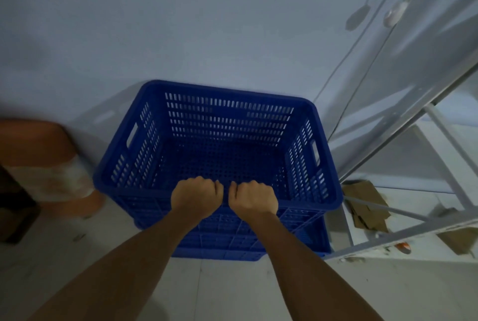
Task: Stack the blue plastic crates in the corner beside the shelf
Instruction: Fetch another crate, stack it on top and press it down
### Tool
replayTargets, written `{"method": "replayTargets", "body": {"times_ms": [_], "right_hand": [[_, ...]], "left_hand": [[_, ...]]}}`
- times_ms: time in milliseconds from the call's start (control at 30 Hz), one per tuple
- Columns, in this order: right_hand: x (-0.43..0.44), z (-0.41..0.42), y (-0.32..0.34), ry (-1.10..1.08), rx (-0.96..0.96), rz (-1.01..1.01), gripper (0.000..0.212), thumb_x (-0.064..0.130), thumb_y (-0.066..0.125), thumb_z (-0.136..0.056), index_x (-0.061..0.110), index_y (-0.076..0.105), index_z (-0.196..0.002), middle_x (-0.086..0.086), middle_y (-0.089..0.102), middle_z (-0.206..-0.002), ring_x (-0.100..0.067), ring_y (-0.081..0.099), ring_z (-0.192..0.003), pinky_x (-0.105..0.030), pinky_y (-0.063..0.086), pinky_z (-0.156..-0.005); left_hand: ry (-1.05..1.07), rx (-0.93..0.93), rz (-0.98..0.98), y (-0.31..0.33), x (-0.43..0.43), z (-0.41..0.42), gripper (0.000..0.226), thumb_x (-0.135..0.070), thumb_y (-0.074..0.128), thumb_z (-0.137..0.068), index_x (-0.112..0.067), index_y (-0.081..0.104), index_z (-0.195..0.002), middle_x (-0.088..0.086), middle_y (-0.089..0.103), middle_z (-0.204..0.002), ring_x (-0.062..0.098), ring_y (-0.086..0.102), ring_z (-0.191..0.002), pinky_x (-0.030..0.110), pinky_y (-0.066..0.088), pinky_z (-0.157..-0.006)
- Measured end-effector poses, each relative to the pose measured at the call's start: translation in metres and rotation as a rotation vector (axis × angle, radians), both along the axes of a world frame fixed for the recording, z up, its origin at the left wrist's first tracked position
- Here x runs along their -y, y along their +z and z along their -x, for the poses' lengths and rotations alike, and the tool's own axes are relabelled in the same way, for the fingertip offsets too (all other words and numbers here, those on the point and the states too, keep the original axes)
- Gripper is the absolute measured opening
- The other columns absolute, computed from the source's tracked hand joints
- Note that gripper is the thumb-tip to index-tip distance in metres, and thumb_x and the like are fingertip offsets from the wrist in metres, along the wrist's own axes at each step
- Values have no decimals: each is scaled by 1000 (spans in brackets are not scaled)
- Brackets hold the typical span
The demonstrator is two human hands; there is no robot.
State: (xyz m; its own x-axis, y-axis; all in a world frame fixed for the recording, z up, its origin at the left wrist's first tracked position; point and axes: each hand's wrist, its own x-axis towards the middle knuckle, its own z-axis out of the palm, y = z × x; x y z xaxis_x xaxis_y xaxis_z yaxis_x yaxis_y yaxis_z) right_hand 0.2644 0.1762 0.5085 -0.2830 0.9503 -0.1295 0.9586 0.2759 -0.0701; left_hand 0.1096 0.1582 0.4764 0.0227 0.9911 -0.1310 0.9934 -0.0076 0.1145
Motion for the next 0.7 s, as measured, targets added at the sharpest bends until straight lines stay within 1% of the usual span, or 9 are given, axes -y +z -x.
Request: {"method": "replayTargets", "body": {"times_ms": [67, 133, 233, 333, 367, 467, 533, 600, 700], "right_hand": [[3, 1, 2, -32, -4, 19, 64, 45, 25, -104, 16, 54, -54, -1, 52, -51, -21, 48, -44, -30, 31, -45], [3, 3, 4, -49, 3, 33, 64, 45, 25, -104, 17, 54, -53, -2, 54, -52, -21, 50, -45, -30, 31, -45], [8, 2, 2, -54, 9, 52, 63, 44, 26, -103, 17, 52, -53, -1, 53, -51, -21, 48, -45, -30, 33, -45], [7, 2, 3, -45, 6, 49, 61, 42, 27, -103, 18, 50, -53, -1, 51, -52, -20, 46, -45, -31, 32, -46], [5, 2, 2, -47, 5, 54, 60, 42, 27, -103, 18, 50, -53, -1, 51, -52, -20, 46, -45, -31, 32, -46], [5, 3, 1, -53, 20, 58, 58, 40, 27, -103, 18, 48, -53, -1, 50, -53, -20, 44, -45, -31, 29, -45], [1, 1, -7, -43, 17, 29, 57, 37, 29, -102, 18, 45, -52, 0, 46, -50, -19, 40, -43, -30, 27, -44], [-7, 1, -13, -85, -10, 2, 55, 36, 31, -101, 18, 43, -50, 0, 44, -48, -19, 37, -41, -29, 26, -44], [-11, 3, -9, -81, -3, 27, 55, 36, 31, -100, 17, 46, -51, -1, 46, -50, -20, 39, -42, -30, 27, -44]], "left_hand": [[-100, 19, -86, 1, 1, 1, 97, -22, -23, -85, -9, 73, -86, 4, 42, -55, 19, 30, -43, 24, 26, -45], [-146, -56, -130, 4, -1, 1, 100, -26, -23, -75, -10, 73, -99, 5, 45, -61, 19, 27, -45, 26, 24, -44], [-173, -107, -128, 5, 4, -1, 86, -27, -15, -81, -14, 69, -88, 0, 37, -56, 19, 26, -43, 26, 25, -44], [-117, -87, -126, 6, 5, 0, 43, -17, 21, -101, -15, 60, -82, 0, 34, -56, 19, 26, -44, 27, 26, -44], [-92, -45, -115, 5, 4, 0, 39, -15, 24, -102, -14, 57, -82, 0, 34, -57, 19, 27, -45, 27, 26, -44], [-10, 91, -111, 7, 3, -1, 59, -22, -9, -85, -13, 49, -74, 1, 33, -56, 20, 27, -46, 26, 26, -45], [-17, 134, -128, -4, 1, 1, 65, -19, -18, -75, -12, 46, -68, 2, 29, -53, 20, 27, -45, 26, 25, -46], [-11, 162, -96, -17, -9, 2, 72, -12, -27, -78, -11, 44, -63, 1, 22, -50, 20, 28, -45, 24, 24, -47], [-98, 37, -145, -14, -10, 2, 83, -15, -39, -71, -12, 44, -64, 1, 24, -50, 18, 28, -45, 22, 23, -47]]}}
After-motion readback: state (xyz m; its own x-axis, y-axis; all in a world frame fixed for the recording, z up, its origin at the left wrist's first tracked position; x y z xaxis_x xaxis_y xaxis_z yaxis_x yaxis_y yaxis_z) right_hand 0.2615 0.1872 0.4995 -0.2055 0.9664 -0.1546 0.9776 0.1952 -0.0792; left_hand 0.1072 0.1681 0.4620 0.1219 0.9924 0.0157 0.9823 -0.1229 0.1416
